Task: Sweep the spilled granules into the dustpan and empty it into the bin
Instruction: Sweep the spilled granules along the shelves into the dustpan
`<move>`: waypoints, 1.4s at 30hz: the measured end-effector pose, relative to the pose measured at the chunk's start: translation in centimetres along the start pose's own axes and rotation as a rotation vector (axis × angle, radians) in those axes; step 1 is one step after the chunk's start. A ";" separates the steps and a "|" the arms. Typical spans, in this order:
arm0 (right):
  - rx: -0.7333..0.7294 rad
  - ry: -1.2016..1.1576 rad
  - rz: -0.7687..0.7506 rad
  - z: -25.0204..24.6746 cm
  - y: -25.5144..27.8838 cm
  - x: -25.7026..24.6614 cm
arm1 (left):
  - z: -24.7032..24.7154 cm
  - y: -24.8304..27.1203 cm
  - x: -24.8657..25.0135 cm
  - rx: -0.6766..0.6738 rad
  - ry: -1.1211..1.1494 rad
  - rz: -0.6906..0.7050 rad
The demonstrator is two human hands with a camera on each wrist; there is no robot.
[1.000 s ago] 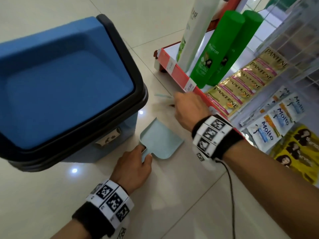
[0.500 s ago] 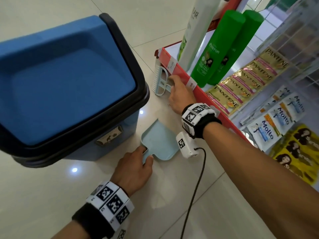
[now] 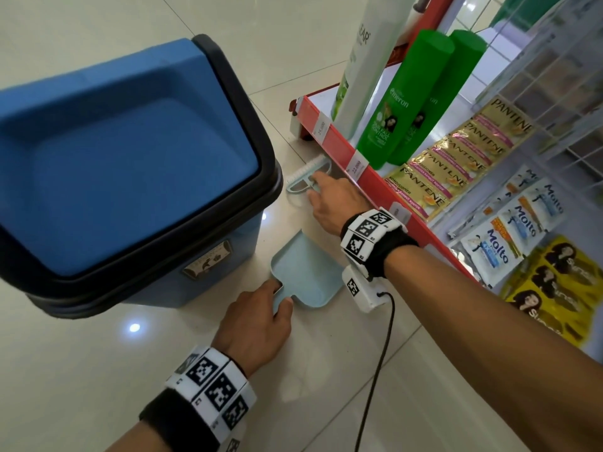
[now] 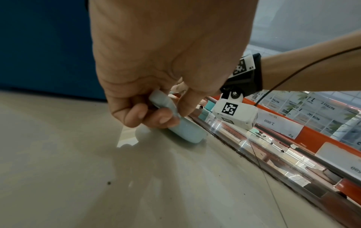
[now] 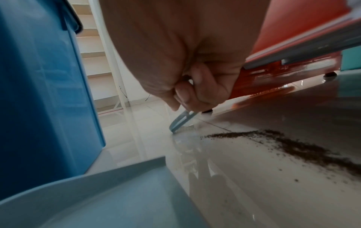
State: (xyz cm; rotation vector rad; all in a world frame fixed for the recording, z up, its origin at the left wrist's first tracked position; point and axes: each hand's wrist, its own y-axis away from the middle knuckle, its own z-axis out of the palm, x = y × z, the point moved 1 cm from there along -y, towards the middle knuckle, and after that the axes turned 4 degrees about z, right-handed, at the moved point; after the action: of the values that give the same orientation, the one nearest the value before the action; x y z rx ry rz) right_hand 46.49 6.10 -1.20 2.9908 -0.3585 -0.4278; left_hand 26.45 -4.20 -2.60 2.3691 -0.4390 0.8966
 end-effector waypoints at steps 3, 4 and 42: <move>-0.048 0.026 0.010 0.3 -0.5 -0.3 | -0.2 0.2 -0.4 -0.002 -0.010 -0.009; -0.062 0.067 0.004 0.4 -0.7 -0.3 | -0.3 0.2 -0.5 -0.005 -0.009 -0.012; 0.036 0.293 -0.004 -2.1 1.7 -1.7 | 0.1 -1.2 -0.8 0.032 0.047 0.000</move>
State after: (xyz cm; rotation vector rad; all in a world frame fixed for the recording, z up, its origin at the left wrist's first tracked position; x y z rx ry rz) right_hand 45.12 5.04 1.44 3.0263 -0.3341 0.0196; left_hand 26.46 -3.27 -3.70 2.3712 -0.4094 0.9641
